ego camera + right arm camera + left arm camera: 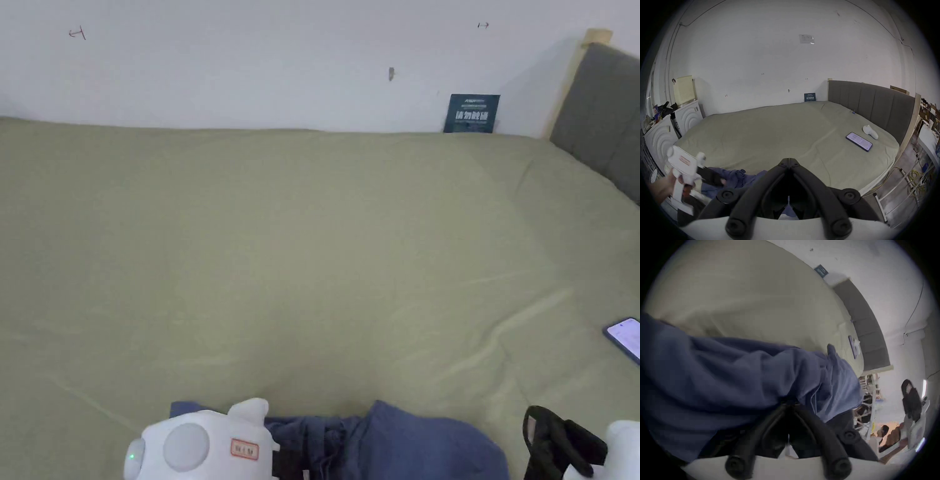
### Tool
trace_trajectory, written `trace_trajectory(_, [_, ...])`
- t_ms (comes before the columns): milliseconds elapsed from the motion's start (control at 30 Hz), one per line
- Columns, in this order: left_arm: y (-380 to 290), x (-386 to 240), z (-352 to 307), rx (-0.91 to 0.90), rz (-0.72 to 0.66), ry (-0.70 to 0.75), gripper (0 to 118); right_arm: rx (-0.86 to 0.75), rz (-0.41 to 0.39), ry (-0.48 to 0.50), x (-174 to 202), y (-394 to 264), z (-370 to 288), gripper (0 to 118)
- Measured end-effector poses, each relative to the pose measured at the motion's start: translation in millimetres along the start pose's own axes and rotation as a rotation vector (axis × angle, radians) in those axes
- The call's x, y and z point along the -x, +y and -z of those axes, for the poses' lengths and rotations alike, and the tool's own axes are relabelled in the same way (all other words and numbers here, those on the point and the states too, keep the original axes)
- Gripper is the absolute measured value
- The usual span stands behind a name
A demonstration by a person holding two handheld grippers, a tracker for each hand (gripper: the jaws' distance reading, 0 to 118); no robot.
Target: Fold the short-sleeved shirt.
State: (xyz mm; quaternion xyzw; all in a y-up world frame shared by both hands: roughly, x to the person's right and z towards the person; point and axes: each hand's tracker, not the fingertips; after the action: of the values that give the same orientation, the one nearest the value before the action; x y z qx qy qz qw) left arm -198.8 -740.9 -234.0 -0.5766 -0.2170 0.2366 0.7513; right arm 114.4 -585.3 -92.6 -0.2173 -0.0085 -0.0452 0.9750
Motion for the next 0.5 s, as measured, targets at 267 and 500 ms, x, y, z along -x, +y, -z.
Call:
trace_trajectory(267, [9, 22, -135, -0.193, 0.028, 0.013, 0, -0.002, -0.019, 0.017, 10, 7, 9, 0])
trace_trajectory(500, [10, 105, -178, -0.141, -0.015, 0.129, 0, 0.01, -0.054, 0.056, 31, 7, 19, 0])
